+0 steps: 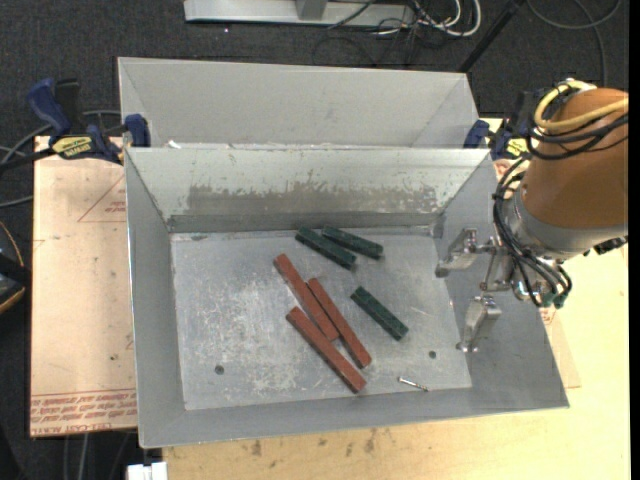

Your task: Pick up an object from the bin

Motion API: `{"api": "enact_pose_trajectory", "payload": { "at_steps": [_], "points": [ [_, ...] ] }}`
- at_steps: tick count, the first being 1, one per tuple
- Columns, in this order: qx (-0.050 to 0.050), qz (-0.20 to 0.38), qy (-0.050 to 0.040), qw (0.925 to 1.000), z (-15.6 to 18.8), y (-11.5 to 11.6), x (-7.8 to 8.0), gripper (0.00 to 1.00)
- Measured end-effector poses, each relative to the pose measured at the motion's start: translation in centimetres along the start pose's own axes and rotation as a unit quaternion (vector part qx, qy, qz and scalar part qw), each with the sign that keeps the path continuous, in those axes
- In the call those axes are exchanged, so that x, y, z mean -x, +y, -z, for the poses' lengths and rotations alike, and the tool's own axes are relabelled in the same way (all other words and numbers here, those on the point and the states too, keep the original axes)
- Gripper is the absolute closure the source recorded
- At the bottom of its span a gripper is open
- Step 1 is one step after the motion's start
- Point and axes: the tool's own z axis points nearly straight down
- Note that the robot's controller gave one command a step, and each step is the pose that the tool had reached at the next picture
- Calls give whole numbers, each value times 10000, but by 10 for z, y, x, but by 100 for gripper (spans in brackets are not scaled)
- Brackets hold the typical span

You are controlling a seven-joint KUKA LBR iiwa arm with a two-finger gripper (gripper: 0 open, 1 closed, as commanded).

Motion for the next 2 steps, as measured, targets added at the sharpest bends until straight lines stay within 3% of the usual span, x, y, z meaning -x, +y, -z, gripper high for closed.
{"api": "enact_pose_trajectory", "payload": {
  "at_steps": [1,2],
  "points": [
    [-6,14,-41,10000,4,0,2,0],
    [-5,-264,-73,9996,-53,22,15,0]
  ]
}}
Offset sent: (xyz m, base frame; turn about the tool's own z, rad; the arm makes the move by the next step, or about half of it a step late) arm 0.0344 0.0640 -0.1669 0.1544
